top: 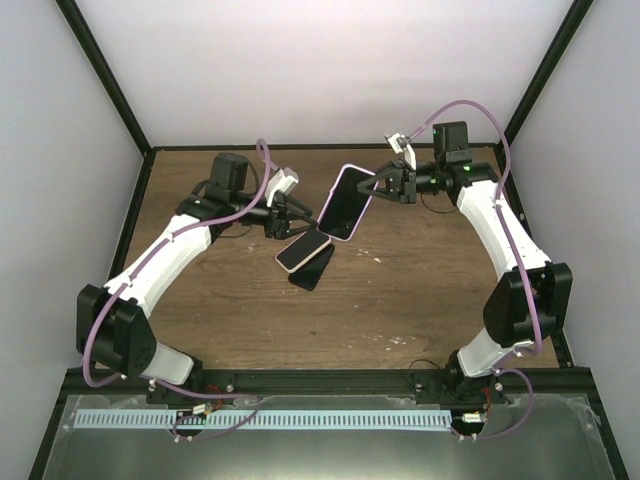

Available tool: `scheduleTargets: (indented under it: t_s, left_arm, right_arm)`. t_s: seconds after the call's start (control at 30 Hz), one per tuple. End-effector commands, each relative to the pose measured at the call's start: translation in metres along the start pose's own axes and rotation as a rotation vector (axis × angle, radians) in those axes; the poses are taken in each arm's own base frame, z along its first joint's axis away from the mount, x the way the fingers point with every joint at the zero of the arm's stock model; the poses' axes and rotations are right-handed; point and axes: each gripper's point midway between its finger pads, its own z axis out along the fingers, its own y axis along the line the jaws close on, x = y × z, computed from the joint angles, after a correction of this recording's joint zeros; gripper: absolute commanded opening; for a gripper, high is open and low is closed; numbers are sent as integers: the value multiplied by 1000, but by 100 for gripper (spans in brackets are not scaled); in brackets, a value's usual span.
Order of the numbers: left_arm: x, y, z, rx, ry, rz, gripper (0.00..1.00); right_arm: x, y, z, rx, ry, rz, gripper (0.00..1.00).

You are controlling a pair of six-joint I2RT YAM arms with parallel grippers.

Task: Take the phone out of the phone case
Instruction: Remove the phone case from the phone.

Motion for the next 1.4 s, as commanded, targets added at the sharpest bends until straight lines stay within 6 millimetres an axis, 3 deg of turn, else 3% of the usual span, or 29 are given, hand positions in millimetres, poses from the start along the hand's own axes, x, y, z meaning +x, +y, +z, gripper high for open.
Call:
scheduleTargets:
  t_s: [0.0,0.3,0.43,0.53,0.8,1.13,1.37]
  left_arm:
    - [-2,12,2,-26,-9,22,54]
    - [-8,39,8,-137,-3,-1,45]
    - [-18,29,18,-108,-2,38,43]
    - [-35,13,29,-18,-37,56,43]
    - [-58,-17,37,204,-86,0,40]
    - [-42,-12,47,296,-46,-155,28]
    - [-31,16,36,273,-87,-302,13]
  right_arm:
    - [-17,78,-5,-352,-43,-55,1]
    - [-15,85,3,-382,-21,-53,1]
    - [-14,83,6,-390,-15,-42,1]
    - [-11,79,12,-398,-1,-25,1]
    - [3,25,23,-309,-5,5,1]
    - [-2,-21,30,-295,-30,58,1]
    - [2,-51,33,-274,-19,119,4]
